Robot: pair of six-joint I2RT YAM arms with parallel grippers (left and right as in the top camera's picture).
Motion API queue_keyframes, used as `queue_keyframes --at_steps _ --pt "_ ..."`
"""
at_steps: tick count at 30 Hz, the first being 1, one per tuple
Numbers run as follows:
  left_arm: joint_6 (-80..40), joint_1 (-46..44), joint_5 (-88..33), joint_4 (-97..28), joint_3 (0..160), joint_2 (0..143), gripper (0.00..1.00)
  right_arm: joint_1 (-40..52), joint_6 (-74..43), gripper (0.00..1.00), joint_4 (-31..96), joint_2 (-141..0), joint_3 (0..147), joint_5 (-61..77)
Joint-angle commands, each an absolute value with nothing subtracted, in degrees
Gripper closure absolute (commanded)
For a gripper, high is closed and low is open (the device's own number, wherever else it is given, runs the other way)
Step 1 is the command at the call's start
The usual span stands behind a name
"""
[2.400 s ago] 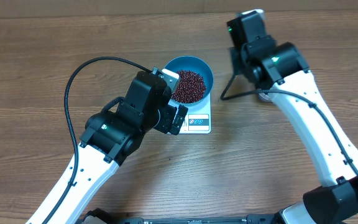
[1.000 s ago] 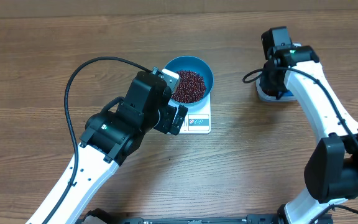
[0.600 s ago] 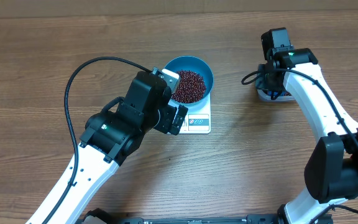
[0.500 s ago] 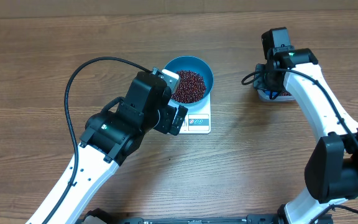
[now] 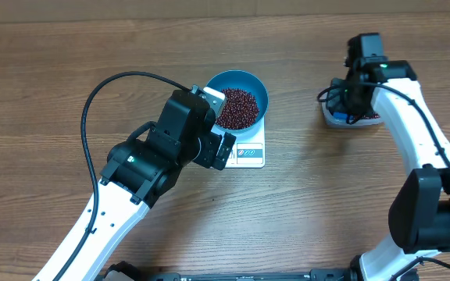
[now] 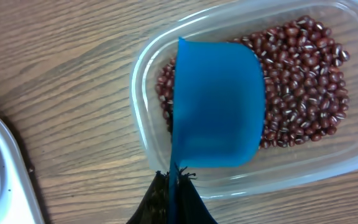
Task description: Scoop item into bowl and weigh 150g on scale
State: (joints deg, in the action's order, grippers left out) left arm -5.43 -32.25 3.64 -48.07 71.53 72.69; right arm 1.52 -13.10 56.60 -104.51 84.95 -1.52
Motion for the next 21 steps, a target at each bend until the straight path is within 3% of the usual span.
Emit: queue_keyframes --at_steps 1,5,21 --pt "-4.3 -32.2 3.4 -47.8 72.8 72.1 0.00 -2.2 -13.5 0.96 55.6 -104.5 85.3 5.6" --pt "-4.3 -32.2 3.4 -47.7 72.8 72.1 0.00 -5.7 -13.5 0.96 55.5 -103.3 85.3 12.2" --pt "-4.3 -32.2 3.4 -47.1 72.8 72.1 0.01 -10.3 -13.0 0.96 55.9 -90.6 85.3 12.7"
